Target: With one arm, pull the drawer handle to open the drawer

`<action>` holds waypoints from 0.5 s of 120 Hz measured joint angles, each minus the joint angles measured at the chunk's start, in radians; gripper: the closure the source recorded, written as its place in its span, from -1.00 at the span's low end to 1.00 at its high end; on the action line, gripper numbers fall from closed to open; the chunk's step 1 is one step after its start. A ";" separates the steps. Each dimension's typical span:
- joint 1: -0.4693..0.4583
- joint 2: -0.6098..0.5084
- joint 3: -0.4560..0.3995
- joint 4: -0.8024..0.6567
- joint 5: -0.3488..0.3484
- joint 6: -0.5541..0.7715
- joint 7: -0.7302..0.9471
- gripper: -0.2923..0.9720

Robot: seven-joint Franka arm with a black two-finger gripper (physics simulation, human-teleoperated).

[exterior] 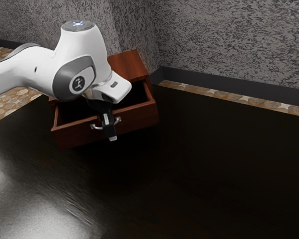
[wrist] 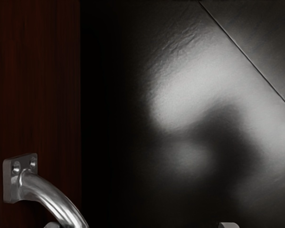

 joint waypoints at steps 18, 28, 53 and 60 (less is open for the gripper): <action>0.000 -0.036 -0.027 -0.040 0.017 0.000 -0.025 -0.05; 0.004 -0.057 -0.041 -0.059 0.022 0.000 -0.039 -0.04; -0.039 -0.161 -0.116 -0.051 0.096 -0.022 -0.074 -0.32; -0.064 -0.171 -0.130 -0.027 0.104 -0.036 -0.077 -0.37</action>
